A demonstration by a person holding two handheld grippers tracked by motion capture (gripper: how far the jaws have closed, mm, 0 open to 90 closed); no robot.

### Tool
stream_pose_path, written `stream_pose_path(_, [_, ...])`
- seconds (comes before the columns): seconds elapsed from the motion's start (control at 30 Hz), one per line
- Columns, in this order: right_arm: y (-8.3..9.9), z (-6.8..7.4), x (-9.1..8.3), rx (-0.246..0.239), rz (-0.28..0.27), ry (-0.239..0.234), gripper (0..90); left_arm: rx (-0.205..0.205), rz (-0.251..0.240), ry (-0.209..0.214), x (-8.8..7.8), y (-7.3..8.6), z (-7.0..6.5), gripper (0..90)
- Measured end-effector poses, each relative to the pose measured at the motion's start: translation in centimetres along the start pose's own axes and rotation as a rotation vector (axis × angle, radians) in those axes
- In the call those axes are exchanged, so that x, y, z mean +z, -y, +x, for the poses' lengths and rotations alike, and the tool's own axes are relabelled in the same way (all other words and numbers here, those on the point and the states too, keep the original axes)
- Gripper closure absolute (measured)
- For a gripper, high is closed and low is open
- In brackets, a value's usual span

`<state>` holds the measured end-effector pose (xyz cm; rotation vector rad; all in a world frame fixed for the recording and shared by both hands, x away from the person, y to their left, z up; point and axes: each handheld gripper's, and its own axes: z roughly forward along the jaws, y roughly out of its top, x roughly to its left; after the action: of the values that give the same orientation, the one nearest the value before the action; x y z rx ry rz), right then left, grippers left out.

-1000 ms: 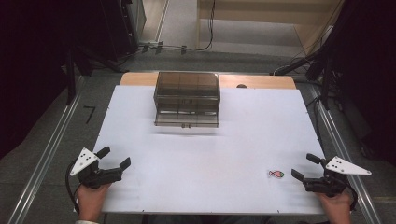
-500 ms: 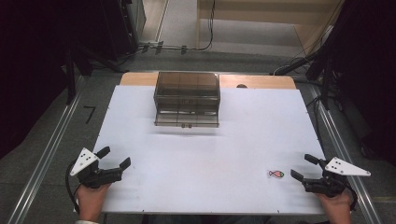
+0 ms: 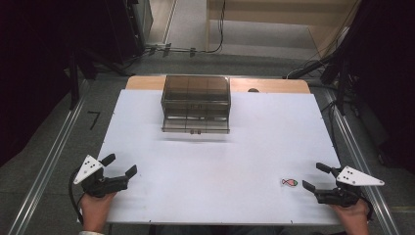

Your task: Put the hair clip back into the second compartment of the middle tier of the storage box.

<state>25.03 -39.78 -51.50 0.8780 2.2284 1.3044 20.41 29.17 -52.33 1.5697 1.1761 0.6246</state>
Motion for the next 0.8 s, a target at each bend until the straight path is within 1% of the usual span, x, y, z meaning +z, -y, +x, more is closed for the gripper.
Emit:
stream_pose_path(0.07, [0.0, 0.0, 0.0, -0.003, 0.003, -0.003, 13.3, -0.002, 0.003, 0.001, 0.0, 0.0, 0.0, 2.7])
stream_pose_path(0.1, [-0.1, 0.0, 0.2, 0.007, 0.019, -0.020, 13.3, -0.003, 0.002, 0.002, 0.0, 0.0, 0.0, 2.7])
stream_pose_path(0.2, [-0.2, 0.0, 0.3, 0.009, 0.031, -0.028, 14.6, -0.003, 0.002, 0.002, 0.0, 0.0, 0.0, 2.7])
stream_pose_path(0.23, [-0.2, 0.1, 0.3, 0.000, 0.030, -0.038, 18.6, -0.003, 0.003, 0.001, 0.0, 0.0, 0.0, 2.7])
stream_pose_path(0.27, [-0.2, 0.1, 0.3, 0.000, 0.030, -0.038, 18.6, -0.002, 0.004, 0.001, 0.0, 0.0, 0.0, 2.7])
stream_pose_path(0.3, [-0.2, 0.2, 0.3, -0.002, 0.029, -0.052, 21.0, -0.003, 0.004, 0.000, 0.0, 0.0, 0.0, 2.7])
stream_pose_path(0.4, [-0.3, 0.3, 0.5, -0.009, 0.035, -0.066, 22.9, -0.003, 0.003, 0.002, 0.0, 0.0, 0.0, 2.7])
stream_pose_path(0.43, [-0.4, 0.4, 0.6, -0.012, 0.045, -0.085, 26.5, -0.003, 0.003, 0.002, 0.0, 0.0, 0.0, 2.7])
stream_pose_path(0.47, [-0.4, 0.4, 0.7, -0.020, 0.048, -0.090, 28.1, -0.003, 0.002, 0.002, 0.0, 0.0, 0.0, 2.7])
stream_pose_path(0.5, [-0.4, 0.4, 0.7, -0.020, 0.048, -0.090, 28.1, -0.003, 0.002, 0.001, 0.0, 0.0, 0.0, 2.7])
stream_pose_path(0.57, [-0.5, 0.7, 0.8, -0.036, 0.058, -0.101, 30.3, -0.004, 0.003, 0.001, 0.0, 0.0, 0.0, 2.7])
stream_pose_path(0.73, [-0.6, 0.9, 1.0, -0.047, 0.068, -0.117, 33.0, -0.004, 0.003, 0.002, 0.0, 0.0, 0.0, 2.7])
stream_pose_path(0.8, [-0.7, 1.0, 1.1, -0.058, 0.072, -0.126, 36.3, -0.003, 0.003, 0.002, 0.0, 0.0, 0.0, 2.7])
